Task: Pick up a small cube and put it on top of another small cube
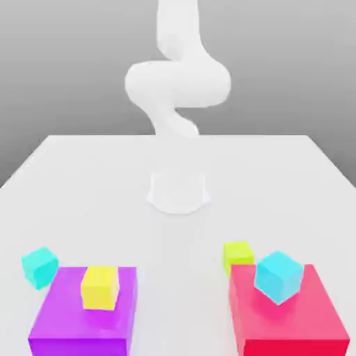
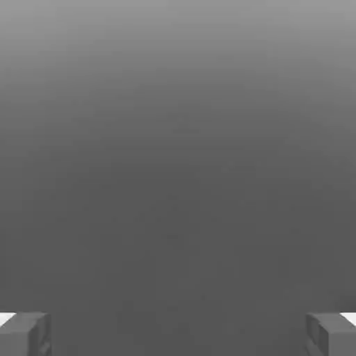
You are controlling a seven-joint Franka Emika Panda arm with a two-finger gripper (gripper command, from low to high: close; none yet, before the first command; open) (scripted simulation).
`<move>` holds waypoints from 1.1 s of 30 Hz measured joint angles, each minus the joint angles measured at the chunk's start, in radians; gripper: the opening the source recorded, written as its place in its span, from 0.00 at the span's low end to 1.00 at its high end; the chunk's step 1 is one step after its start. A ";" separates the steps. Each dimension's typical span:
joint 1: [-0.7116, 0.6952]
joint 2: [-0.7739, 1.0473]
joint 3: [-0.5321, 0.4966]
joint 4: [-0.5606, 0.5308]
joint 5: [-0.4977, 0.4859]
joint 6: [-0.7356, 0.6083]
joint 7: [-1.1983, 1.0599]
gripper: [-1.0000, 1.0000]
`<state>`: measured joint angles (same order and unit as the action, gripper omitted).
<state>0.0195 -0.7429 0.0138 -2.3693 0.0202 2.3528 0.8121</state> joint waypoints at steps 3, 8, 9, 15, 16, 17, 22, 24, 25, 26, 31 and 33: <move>0.030 0.084 0.024 -0.099 0.027 0.076 0.019 0.50; 0.078 0.221 0.080 -0.263 0.068 0.200 0.053 0.50; 0.089 0.249 0.092 -0.297 0.075 0.225 0.061 0.50; 0.157 0.442 0.180 -0.517 0.110 0.396 0.125 0.50; 0.169 0.484 0.199 -0.557 0.113 0.431 0.140 0.50; 0.177 0.545 0.216 -0.587 0.111 0.480 0.159 0.50; 0.229 0.806 0.156 -0.606 -0.049 0.688 0.293 0.50; 0.314 0.880 0.064 -0.595 -0.086 0.750 0.321 0.50; 0.350 0.916 0.026 -0.590 -0.095 0.780 0.329 0.50; 0.378 0.944 0.000 -0.586 -0.094 0.803 0.329 0.00; 0.378 0.944 0.001 -0.586 -0.097 0.804 0.332 0.00; 0.381 0.946 -0.005 -0.585 -0.105 0.806 0.338 0.00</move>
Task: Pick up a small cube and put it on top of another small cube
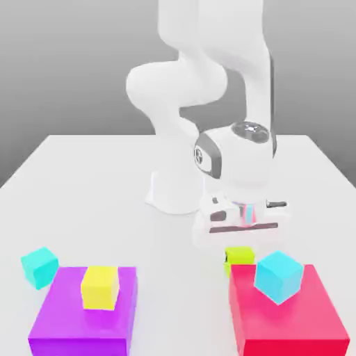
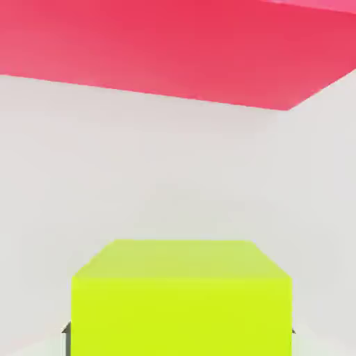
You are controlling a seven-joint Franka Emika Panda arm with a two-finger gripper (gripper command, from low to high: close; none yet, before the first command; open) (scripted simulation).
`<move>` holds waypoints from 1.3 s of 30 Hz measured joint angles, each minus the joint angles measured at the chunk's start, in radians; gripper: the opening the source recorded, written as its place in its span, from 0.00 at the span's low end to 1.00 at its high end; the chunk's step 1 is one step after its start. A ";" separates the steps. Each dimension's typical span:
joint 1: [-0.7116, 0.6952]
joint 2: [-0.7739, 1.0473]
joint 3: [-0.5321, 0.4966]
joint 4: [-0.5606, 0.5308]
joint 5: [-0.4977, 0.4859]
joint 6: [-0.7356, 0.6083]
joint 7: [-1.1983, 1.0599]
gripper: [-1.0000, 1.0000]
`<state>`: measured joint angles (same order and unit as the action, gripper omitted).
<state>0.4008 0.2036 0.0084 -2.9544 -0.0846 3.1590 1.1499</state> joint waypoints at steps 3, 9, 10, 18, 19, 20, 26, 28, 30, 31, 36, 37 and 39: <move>-0.064 -0.085 0.075 -0.014 0.044 -0.071 -0.035 0.00; -0.063 -0.295 0.095 -0.048 0.133 -0.248 -0.095 0.00; -0.084 -0.306 0.076 -0.039 0.129 -0.268 -0.098 0.00; -0.335 -0.292 -0.161 0.099 0.085 -0.390 -0.145 0.00; -0.370 -0.289 -0.192 0.117 0.080 -0.404 -0.152 0.00; -0.407 -0.285 -0.223 0.136 0.075 -0.419 -0.159 0.00; -0.662 -0.262 -0.383 0.246 0.053 -0.506 -0.205 0.00; -0.730 -0.250 -0.419 0.279 0.053 -0.526 -0.223 0.00; -0.736 -0.215 -0.424 0.292 0.083 -0.505 -0.251 0.00; -0.742 -0.192 -0.416 0.295 0.105 -0.487 -0.267 0.00; -0.760 -0.065 -0.368 0.300 0.232 -0.376 -0.359 0.00; -0.768 -0.044 -0.356 0.300 0.252 -0.358 -0.373 1.00; -0.768 -0.044 -0.356 0.300 0.252 -0.358 -0.373 1.00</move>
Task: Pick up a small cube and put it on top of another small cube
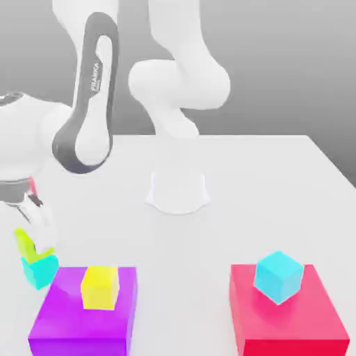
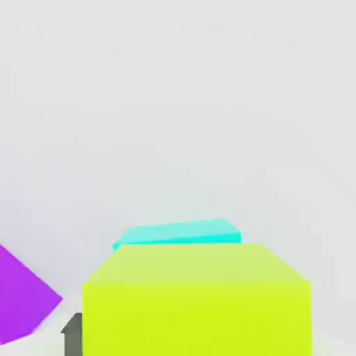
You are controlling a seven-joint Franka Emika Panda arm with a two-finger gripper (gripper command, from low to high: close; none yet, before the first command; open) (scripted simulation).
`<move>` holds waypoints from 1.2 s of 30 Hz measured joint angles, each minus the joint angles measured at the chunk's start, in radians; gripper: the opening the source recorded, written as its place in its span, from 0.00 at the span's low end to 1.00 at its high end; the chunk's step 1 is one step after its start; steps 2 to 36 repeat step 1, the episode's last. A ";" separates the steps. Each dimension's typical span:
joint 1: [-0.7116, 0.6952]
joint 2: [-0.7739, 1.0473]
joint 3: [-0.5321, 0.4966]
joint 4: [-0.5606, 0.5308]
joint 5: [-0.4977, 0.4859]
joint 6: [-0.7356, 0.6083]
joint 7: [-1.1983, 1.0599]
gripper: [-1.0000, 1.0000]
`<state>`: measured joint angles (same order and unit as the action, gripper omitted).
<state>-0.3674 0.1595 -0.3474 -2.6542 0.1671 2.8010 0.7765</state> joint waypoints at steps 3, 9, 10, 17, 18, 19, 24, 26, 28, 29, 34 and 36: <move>0.000 0.000 0.000 0.000 0.000 0.000 0.000 1.00; 0.000 0.000 0.000 0.000 0.000 0.000 0.000 1.00; 0.000 0.000 0.000 0.000 0.000 0.000 0.000 1.00; 0.000 0.000 0.000 0.000 0.000 0.000 0.000 1.00; 0.000 0.000 0.000 0.000 0.000 0.000 0.000 1.00; 0.000 0.000 0.000 0.000 0.000 0.000 0.000 1.00; 0.000 0.000 0.000 0.000 0.000 0.000 0.000 1.00; 0.000 0.000 0.000 0.000 0.000 0.000 0.000 1.00; 0.000 0.000 0.000 0.000 0.000 0.000 0.000 1.00; 0.000 0.000 0.000 0.000 0.000 0.000 0.000 1.00; 0.000 0.000 0.000 0.000 0.000 0.000 0.000 1.00; 0.000 0.000 0.000 0.000 0.000 0.000 0.000 1.00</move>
